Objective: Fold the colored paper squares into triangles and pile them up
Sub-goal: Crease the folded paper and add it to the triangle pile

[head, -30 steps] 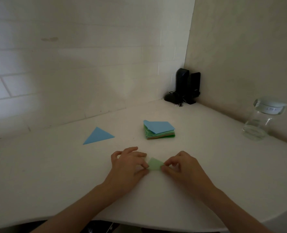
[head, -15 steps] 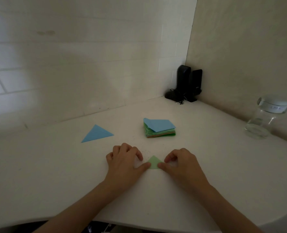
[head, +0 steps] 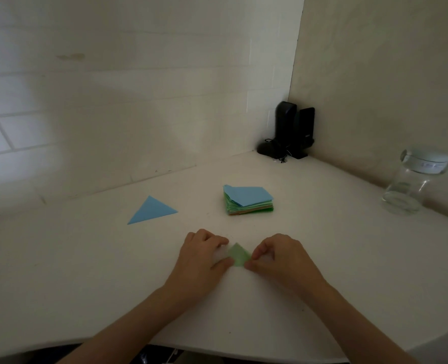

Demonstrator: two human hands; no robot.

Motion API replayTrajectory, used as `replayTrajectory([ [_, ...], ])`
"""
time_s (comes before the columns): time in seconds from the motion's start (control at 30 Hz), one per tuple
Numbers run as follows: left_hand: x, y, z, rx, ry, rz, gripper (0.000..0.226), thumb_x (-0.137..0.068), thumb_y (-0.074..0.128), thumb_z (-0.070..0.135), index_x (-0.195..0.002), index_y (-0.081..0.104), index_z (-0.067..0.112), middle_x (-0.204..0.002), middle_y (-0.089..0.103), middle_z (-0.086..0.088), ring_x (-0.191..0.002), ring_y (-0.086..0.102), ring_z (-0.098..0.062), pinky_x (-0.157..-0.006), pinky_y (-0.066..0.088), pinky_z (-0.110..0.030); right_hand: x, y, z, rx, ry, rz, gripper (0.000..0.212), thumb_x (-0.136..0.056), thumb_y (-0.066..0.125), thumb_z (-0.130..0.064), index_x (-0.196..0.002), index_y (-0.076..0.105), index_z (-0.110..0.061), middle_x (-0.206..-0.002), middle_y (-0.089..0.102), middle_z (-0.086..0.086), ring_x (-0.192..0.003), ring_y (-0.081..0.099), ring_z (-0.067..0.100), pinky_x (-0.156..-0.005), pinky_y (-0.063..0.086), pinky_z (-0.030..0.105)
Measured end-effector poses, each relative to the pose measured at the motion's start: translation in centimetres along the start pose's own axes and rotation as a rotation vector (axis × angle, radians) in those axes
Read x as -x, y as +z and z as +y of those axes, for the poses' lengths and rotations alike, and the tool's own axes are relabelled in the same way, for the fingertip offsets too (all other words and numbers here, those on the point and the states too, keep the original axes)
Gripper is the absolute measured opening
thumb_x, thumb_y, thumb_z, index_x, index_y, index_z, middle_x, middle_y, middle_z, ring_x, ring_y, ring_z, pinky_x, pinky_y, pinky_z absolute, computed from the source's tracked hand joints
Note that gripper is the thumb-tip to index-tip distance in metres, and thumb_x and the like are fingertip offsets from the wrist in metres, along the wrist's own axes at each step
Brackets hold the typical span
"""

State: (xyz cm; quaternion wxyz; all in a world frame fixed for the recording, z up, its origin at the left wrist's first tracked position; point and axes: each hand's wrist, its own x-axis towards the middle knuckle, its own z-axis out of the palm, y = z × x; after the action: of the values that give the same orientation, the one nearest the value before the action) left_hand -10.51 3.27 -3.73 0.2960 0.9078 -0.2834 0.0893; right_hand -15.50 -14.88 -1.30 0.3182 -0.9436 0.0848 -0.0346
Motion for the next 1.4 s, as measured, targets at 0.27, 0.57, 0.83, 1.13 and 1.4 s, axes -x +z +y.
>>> replayTrajectory([
  [0.27,-1.0,0.0,0.8,0.031,-0.109,-0.12,0.017,-0.088,0.057,0.045,-0.099,0.061,0.033,-0.1,0.049,0.013,-0.099,0.042,-0.012,-0.09,0.035,-0.028,1.3,0.0,1.3,-0.258,-0.094,0.126,0.016,-0.068,0.08,-0.031,-0.069,0.065,-0.025,-0.067,0.064,-0.01,-0.062,0.055,0.0,-0.058,0.041,0.01],
  [0.57,-2.6,-3.9,-3.9,0.264,-0.331,0.03,0.02,-0.086,0.066,0.026,-0.067,0.063,0.023,-0.058,0.055,0.006,-0.052,0.044,-0.006,-0.053,0.036,-0.021,-2.3,-1.2,1.1,-0.27,-0.022,0.262,0.021,-0.072,0.08,-0.029,-0.081,0.061,-0.023,-0.069,0.067,-0.01,-0.057,0.053,0.001,-0.055,0.039,0.007],
  [0.83,-6.9,-8.3,-12.7,-0.012,-0.467,0.342,0.012,-0.09,0.058,0.024,-0.084,0.065,0.017,-0.078,0.069,0.0,-0.083,0.061,-0.023,-0.071,0.04,-0.028,-8.9,0.4,-1.5,0.091,-0.261,0.377,0.036,-0.083,0.068,-0.038,-0.113,0.066,-0.019,-0.116,0.064,-0.001,-0.106,0.058,0.016,-0.092,0.045,0.04],
  [1.13,-7.2,-6.4,-15.6,-0.186,-0.424,0.309,0.013,-0.09,0.057,0.016,-0.087,0.066,0.007,-0.089,0.056,-0.015,-0.085,0.055,-0.034,-0.074,0.043,-0.04,-10.5,1.9,-0.9,0.281,-0.254,0.396,0.024,-0.094,0.051,-0.039,-0.11,0.066,-0.032,-0.107,0.067,-0.008,-0.098,0.06,0.014,-0.083,0.031,0.035],
  [1.4,-8.0,-4.4,-13.3,-0.137,-0.295,0.296,0.007,-0.088,0.058,0.011,-0.084,0.063,0.008,-0.082,0.053,-0.007,-0.08,0.052,-0.028,-0.069,0.036,-0.033,-10.6,2.2,-1.4,0.092,-0.165,0.481,0.011,-0.078,0.071,-0.036,-0.078,0.071,-0.025,-0.08,0.069,-0.01,-0.08,0.061,0.015,-0.084,0.04,0.037],
])
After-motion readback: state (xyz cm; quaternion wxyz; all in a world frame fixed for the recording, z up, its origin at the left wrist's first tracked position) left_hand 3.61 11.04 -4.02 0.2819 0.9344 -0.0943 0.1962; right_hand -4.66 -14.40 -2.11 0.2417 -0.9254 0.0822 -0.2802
